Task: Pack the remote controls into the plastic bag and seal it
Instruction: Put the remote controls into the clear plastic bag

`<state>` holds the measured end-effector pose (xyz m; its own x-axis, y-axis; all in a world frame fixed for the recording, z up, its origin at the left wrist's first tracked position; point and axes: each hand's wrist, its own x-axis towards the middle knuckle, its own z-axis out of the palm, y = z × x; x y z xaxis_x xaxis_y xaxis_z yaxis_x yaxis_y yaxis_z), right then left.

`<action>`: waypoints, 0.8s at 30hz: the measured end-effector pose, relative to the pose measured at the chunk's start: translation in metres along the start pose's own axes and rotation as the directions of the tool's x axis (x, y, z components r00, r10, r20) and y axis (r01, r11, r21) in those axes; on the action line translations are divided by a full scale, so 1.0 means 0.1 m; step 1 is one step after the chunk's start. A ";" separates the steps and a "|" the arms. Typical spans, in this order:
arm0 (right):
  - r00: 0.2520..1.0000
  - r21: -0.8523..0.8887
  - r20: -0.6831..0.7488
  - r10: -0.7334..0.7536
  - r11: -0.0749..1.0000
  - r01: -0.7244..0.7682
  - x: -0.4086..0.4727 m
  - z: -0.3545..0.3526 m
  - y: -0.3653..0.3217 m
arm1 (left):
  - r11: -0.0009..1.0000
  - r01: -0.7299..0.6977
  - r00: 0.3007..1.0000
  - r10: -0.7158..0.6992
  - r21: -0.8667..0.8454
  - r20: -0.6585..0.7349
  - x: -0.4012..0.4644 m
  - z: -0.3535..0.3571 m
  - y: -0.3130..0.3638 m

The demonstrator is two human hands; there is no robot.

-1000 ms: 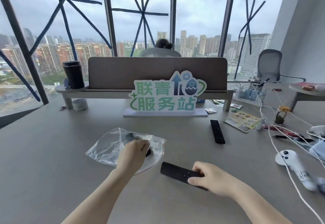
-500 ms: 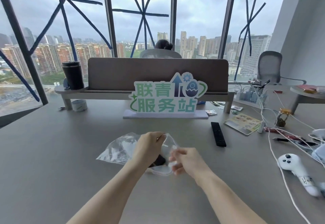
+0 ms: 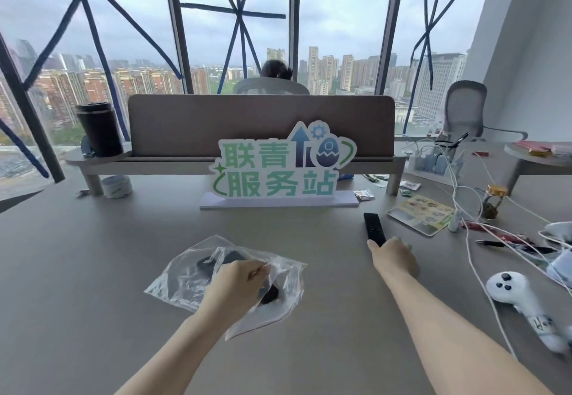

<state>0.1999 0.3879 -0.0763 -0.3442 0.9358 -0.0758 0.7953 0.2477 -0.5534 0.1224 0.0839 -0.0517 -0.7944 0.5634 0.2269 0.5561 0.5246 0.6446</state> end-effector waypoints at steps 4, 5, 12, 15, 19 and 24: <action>0.996 -0.055 0.069 -0.052 0.997 0.056 0.09 0.03 -0.02 | 0.998 -0.021 1.000 0.021 0.061 0.001 -0.02 -0.04 -0.03; 0.990 -0.015 0.124 -0.073 0.997 0.076 0.08 0.02 -0.01 | 0.999 -0.014 1.000 0.014 0.043 -0.005 -0.01 -0.04 -0.02; 0.753 0.726 0.540 -0.376 0.661 -0.191 -0.56 -0.62 0.21 | 0.999 0.044 0.992 -0.045 -0.016 -0.118 0.14 -0.03 0.12; 0.604 0.648 0.670 -0.431 0.737 -0.194 -0.91 -0.98 0.30 | 0.997 0.036 0.986 -0.047 -0.065 -0.160 0.14 -0.10 0.23; 0.478 0.477 0.779 -0.406 0.878 -0.031 -1.38 -0.91 0.15 | 0.999 -0.004 0.984 -0.006 -0.054 -0.177 0.06 -0.14 0.34; 0.545 0.613 0.675 -0.497 0.789 -0.040 -1.85 -0.16 -0.21 | 1.000 -0.005 0.985 0.000 -0.027 -0.172 -0.11 -0.16 0.31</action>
<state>0.2546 0.2136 -0.0374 -0.9199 0.2174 -0.3264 0.3353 0.0044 -0.9421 0.1446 0.0841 -0.0226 -0.8243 0.4454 0.3494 0.5534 0.5039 0.6632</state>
